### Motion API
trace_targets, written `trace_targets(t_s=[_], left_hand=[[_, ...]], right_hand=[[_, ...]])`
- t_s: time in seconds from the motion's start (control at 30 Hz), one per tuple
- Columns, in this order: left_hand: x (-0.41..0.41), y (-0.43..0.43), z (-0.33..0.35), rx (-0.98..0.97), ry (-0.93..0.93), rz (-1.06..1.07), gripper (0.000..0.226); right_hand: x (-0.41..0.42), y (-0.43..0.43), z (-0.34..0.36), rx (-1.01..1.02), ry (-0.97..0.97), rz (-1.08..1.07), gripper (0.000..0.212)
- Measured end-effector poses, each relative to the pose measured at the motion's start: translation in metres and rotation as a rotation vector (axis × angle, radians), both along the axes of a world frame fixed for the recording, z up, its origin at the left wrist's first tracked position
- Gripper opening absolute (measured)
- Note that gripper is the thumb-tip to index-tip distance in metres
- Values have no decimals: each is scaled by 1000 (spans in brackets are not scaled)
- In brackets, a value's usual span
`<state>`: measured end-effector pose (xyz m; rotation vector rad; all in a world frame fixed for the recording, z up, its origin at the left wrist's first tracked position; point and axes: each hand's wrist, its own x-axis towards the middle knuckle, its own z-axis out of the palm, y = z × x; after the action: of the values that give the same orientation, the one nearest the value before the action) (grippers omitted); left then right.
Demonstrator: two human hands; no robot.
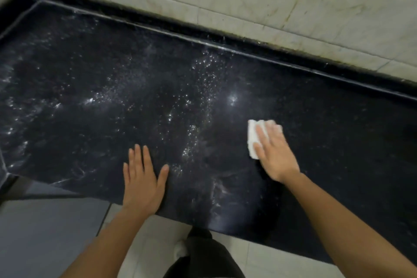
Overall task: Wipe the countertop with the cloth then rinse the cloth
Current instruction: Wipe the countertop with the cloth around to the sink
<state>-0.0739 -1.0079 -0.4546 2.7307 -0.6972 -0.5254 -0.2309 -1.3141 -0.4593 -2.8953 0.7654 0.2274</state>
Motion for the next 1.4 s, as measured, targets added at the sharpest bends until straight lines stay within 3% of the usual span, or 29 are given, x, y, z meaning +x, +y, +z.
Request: trace_targets(t_s=[0.13, 0.2, 0.23, 0.3, 0.4, 0.5, 0.57, 0.63, 0.7, 0.77, 0.8, 0.87, 0.93, 1.03, 1.1, 1.17, 1.27, 1.3, 1.33, 1.4], left_hand=[[58, -8, 0, 74, -43, 82, 80], [77, -11, -3, 100, -36, 84, 79], [84, -14, -4, 104, -34, 91, 79], [94, -20, -7, 112, -34, 97, 80], [101, -30, -8, 108, -21, 110, 79], [103, -33, -7, 109, -12, 128, 79], [104, -33, -7, 117, 0, 126, 79], [105, -34, -7, 126, 16, 130, 79], [106, -34, -6, 138, 28, 130, 79], [107, -35, -5, 140, 48, 130, 79], [107, -35, -3, 141, 60, 130, 79], [107, -35, -2, 146, 74, 128, 79], [108, -35, -1, 152, 86, 130, 79], [110, -35, 0, 162, 105, 127, 79], [110, -35, 2, 174, 128, 126, 79], [110, -35, 2, 168, 135, 125, 78], [111, -35, 3, 182, 133, 117, 78], [111, -36, 3, 186, 137, 115, 78], [111, -36, 4, 187, 146, 115, 77], [111, -36, 5, 190, 159, 115, 77]], right_hand=[[27, -40, -5, 4, 85, -548, 64], [68, -22, 2, 23, 80, -643, 59], [85, -8, 3, -5, 62, -559, 58], [106, 35, 3, -89, -19, -163, 58], [94, 80, 8, 15, 8, 356, 57], [82, 40, 8, -32, -29, 415, 57], [81, -14, -4, -150, 15, 230, 65], [83, -64, -8, -117, 61, -109, 71], [101, -80, -5, -22, 57, -433, 62], [133, -62, 2, -21, 42, -560, 58], [147, -47, 4, -80, 32, -505, 58], [164, -1, 3, -138, 4, -152, 57], [158, 41, 3, -37, -17, 248, 56], [147, 33, 14, 146, -2, 494, 60], [145, -9, 1, 22, -3, 411, 60], [148, -66, -5, -110, -19, 82, 63], [172, -95, -1, 5, 55, -453, 58], [187, -86, 0, 39, 30, -541, 58], [202, -68, 4, 6, 24, -526, 57], [224, -19, 1, -81, -79, -203, 56]])
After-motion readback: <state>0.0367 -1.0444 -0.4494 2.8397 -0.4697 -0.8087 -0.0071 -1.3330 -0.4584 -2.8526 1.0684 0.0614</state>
